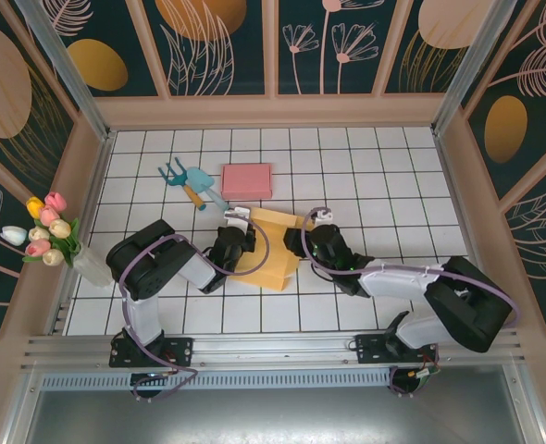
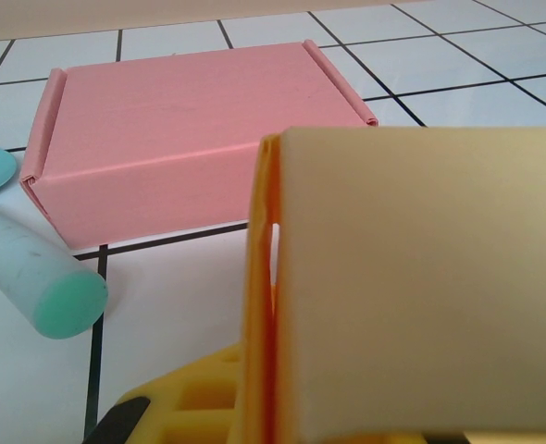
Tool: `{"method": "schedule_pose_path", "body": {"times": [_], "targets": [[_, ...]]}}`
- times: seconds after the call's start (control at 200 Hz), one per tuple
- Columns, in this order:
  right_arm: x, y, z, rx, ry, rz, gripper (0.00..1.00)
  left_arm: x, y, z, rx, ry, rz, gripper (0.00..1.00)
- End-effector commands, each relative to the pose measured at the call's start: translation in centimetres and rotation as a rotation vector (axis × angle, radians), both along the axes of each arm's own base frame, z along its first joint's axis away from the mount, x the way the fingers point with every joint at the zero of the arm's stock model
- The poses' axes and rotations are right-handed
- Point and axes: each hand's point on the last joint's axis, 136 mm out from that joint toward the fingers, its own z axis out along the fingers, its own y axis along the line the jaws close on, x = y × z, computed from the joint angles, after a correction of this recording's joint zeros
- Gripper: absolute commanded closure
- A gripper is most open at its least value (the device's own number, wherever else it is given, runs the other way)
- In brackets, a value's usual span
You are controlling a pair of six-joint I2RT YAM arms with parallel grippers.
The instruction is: Fold the paper box
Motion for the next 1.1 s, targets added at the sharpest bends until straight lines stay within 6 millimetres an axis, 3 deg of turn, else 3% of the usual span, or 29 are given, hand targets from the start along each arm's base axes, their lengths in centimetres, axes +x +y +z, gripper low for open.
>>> {"method": "schedule_pose_path", "body": {"times": [0.0,0.225,0.565,0.891,1.096], "targets": [[-0.8,-1.0,-0.8,-0.081,-0.051,0.039,0.55,-1.3,0.8,-4.1,0.114,0.119,-0.017,1.0],[0.0,-2.4,-2.8,-0.17,-0.022,-0.006,0.56,-1.2,0.7,-4.4,0.123,0.131,-0.016,1.0],[2.2,-4.8,-4.9,-0.131,0.04,-0.08,0.55,-1.2,0.8,-4.5,0.126,0.131,-0.018,1.0],[3.3,-2.8,-6.3,-0.094,0.072,-0.017,0.55,-1.2,0.7,-4.6,0.127,0.134,-0.02,1.0],[2.6,0.2,-3.9,-0.038,-0.031,0.11,0.56,-1.2,0.7,-4.5,0.126,0.132,-0.021,1.0]]}}
